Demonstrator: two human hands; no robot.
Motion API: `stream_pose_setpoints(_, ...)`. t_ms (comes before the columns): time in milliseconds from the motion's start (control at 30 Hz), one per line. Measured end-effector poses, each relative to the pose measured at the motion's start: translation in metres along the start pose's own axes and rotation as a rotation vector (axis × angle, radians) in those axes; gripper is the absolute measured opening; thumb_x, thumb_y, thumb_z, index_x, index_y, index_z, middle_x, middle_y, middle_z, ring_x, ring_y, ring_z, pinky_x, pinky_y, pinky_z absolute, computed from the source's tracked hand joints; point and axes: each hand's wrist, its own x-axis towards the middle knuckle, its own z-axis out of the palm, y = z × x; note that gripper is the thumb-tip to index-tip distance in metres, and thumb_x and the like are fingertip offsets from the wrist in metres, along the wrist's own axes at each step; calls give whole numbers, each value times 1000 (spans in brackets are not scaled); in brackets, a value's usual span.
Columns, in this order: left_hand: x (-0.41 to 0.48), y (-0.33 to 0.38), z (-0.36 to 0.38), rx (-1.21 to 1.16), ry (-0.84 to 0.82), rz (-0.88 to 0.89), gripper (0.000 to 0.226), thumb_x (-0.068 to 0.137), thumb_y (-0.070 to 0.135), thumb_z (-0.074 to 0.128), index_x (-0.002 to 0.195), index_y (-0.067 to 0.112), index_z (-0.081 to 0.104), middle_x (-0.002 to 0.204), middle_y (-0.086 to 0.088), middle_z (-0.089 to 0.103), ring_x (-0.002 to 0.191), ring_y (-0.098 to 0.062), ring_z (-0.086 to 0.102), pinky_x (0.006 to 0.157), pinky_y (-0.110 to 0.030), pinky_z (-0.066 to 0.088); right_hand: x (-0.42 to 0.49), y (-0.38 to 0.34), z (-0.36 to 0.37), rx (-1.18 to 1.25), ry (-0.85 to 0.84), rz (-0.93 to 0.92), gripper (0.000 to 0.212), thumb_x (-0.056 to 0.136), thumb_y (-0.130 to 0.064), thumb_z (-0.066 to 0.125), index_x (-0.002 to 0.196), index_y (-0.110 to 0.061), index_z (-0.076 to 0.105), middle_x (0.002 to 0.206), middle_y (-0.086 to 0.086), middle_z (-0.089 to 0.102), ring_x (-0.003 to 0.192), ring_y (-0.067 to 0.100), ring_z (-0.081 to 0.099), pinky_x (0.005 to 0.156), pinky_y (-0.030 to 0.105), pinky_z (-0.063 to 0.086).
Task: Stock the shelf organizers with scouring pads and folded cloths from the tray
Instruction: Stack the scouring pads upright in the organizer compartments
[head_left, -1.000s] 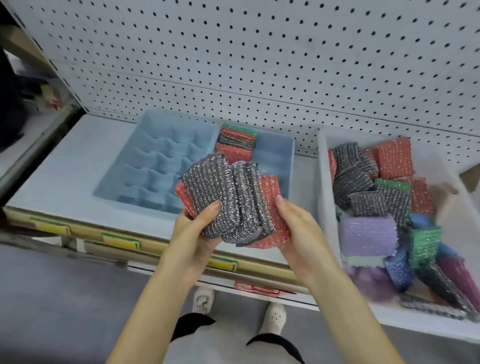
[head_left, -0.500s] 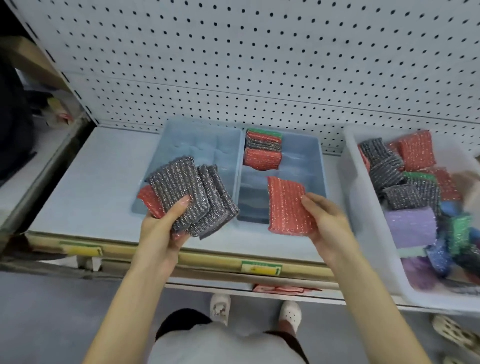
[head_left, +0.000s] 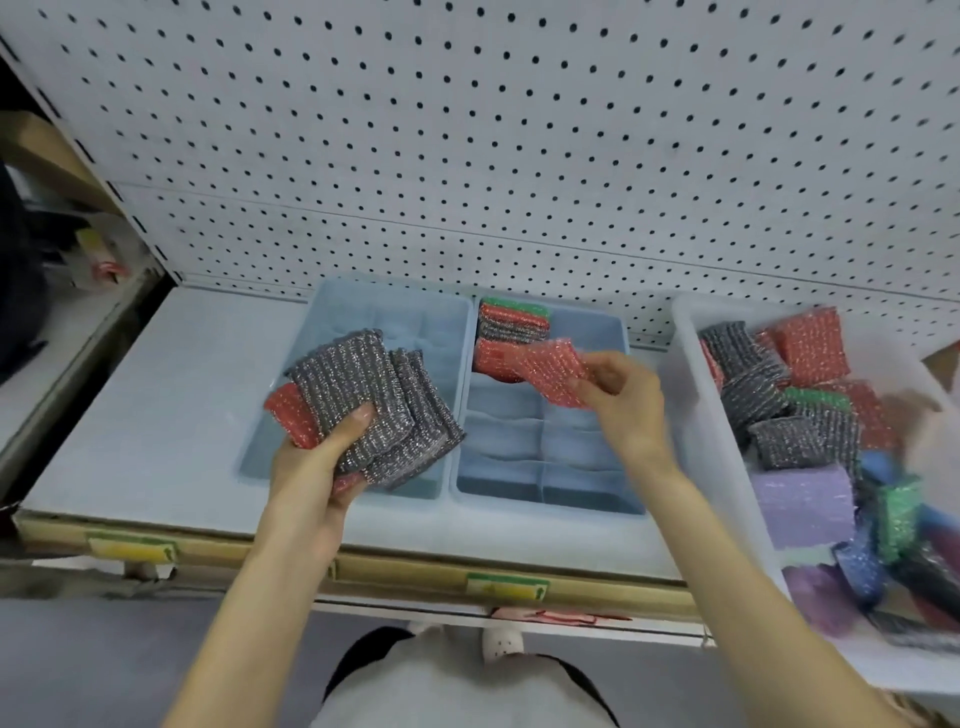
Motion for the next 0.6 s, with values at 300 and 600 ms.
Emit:
stream_pose_setpoints(300,25,15,21,-28,-4,20,47,61,20,74,107,17,64,97,0,75,87,-15,72,68,-27,58,60,15,36,-406,-90,-287,23,84,-12,69,106,-19,70,108,-1,69,98,16,63,84,33,52)
stream_pose_setpoints(600,53,18,36,-43,-2,18,40,65,20,71,105,16,66,103,-4,74,98,-19,69,88,-36,52,85,29,40,-784,-123,-633,19,75,-4,73,92,-13,72,88,4,70,80,30,63,56,38,54)
